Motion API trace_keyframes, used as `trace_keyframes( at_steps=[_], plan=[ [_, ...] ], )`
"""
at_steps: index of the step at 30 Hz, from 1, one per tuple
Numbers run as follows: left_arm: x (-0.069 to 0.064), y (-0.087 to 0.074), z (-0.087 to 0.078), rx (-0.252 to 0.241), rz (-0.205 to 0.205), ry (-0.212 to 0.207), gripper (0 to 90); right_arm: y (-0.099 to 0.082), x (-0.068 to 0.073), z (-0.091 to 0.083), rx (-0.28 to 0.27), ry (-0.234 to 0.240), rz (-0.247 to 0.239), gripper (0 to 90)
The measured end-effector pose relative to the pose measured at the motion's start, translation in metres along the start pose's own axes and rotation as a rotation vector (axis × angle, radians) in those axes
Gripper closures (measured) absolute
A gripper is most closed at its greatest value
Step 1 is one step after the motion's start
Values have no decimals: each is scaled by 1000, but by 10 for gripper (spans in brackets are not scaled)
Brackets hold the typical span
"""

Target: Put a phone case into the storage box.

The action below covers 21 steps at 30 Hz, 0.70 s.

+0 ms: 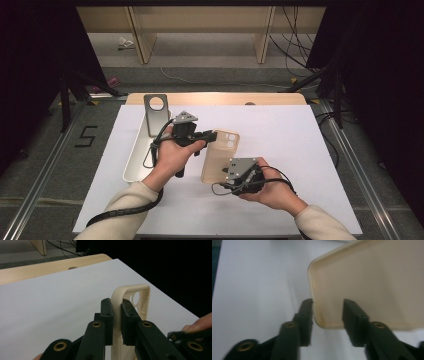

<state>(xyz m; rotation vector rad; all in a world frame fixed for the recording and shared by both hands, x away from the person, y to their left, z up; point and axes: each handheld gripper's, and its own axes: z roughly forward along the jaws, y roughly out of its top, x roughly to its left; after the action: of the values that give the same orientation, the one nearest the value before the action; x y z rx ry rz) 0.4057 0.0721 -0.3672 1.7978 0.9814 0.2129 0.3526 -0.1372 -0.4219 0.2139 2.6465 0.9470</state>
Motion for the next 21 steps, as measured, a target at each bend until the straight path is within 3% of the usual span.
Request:
trace_keyframes(
  at_steps=[1, 2, 3, 4, 10, 12, 13, 21],
  plan=[
    [1, -2, -2, -4, 13, 12, 816, 0, 0, 0, 0, 0, 0, 500],
    [4, -4, -5, -11, 28, 17, 815, 0, -3, -2, -24, -16, 50, 430],
    [4, -4, -5, -11, 28, 17, 815, 0, -3, -2, -24, -16, 50, 430],
    [6, -7, -10, -25, 49, 36, 814, -1, -4, -5, -42, -44, 72, 373],
    [13, -12, -22, -76, 68, 64, 815, -2, -7, -12, -100, -104, 134, 274],
    [14, -13, -26, -92, 73, 71, 815, -4, -10, -15, -119, -121, 169, 234],
    [15, -16, -31, -107, 84, 73, 815, -9, -14, -17, -124, -143, 210, 209],
    [20, -24, -41, -131, 125, 95, 816, -17, -22, -24, -158, -209, 295, 171]
  ],
)
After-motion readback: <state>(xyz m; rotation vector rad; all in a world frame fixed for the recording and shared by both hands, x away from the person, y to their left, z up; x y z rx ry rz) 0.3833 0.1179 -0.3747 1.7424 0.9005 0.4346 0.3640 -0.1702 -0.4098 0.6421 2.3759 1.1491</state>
